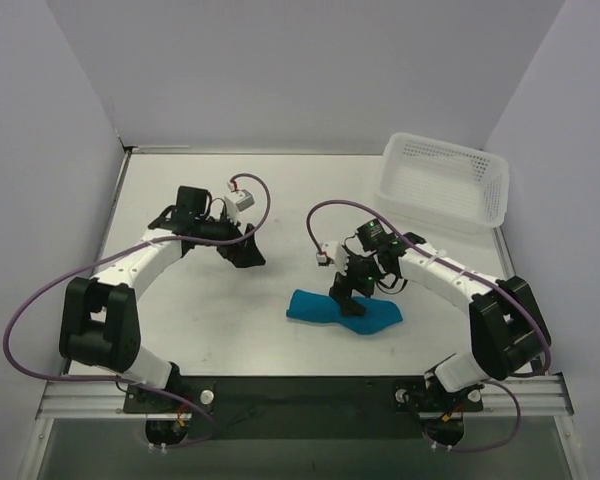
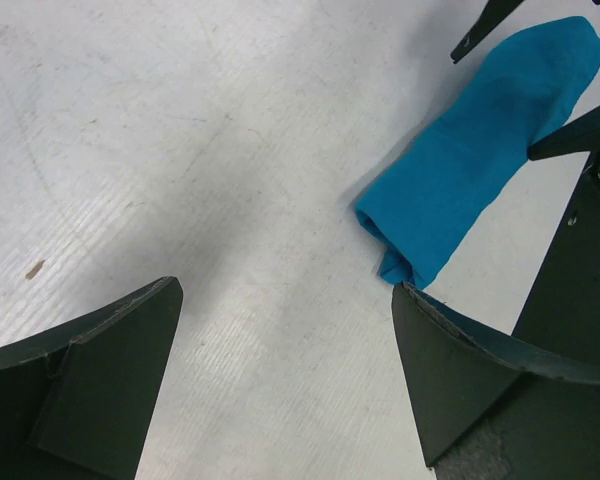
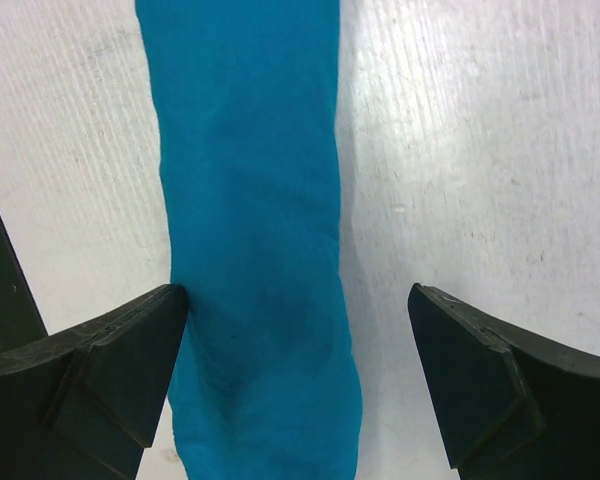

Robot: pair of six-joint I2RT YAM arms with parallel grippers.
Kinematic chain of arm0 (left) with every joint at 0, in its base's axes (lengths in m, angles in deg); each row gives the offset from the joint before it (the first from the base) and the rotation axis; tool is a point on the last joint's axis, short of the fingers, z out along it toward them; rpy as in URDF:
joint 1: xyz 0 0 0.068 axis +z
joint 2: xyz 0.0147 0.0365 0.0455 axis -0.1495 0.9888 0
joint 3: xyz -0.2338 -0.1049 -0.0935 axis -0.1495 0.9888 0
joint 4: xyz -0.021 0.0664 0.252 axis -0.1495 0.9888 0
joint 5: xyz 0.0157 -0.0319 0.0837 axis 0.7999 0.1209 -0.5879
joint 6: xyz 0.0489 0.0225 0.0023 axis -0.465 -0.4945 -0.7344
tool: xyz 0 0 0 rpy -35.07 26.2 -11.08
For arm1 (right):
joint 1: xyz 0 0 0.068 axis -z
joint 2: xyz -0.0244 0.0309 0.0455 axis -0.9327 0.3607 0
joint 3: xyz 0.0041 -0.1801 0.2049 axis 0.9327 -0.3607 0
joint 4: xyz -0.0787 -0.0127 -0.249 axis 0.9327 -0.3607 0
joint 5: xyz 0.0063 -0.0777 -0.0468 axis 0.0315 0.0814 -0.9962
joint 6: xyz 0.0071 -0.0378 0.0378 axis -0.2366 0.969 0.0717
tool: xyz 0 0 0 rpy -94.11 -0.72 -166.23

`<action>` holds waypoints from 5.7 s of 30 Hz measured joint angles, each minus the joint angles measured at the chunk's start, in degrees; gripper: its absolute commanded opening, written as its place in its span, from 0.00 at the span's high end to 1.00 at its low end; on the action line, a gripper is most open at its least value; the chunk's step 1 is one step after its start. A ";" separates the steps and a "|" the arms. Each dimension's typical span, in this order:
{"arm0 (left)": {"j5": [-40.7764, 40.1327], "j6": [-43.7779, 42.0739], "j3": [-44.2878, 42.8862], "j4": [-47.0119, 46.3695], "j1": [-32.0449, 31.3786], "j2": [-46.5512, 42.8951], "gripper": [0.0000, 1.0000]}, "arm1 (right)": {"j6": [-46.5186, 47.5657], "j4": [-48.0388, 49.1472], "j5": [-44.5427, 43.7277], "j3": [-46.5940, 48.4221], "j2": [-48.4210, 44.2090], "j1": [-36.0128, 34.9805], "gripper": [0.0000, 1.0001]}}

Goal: Roll the t-shirts
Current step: Pick up the T-shirt from the center of the board, then place the T-shirt in the bin.

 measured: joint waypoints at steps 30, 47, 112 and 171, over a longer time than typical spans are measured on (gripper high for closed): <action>-1.49 0.28 5.22 -0.07 6.99 -8.59 0.03 | 6.10 -5.55 -3.50 7.02 13.84 -7.45 0.51; -3.80 -1.86 4.52 2.19 7.08 -10.19 0.03 | 8.63 -6.49 -18.34 8.50 6.69 -12.41 1.00; -14.99 -9.66 -14.60 11.21 8.07 6.38 0.03 | 27.19 25.44 -29.86 40.79 38.07 35.28 1.00; -18.12 -12.31 -22.14 10.12 8.02 17.94 0.03 | 55.21 -12.20 -15.30 44.19 26.75 35.23 0.33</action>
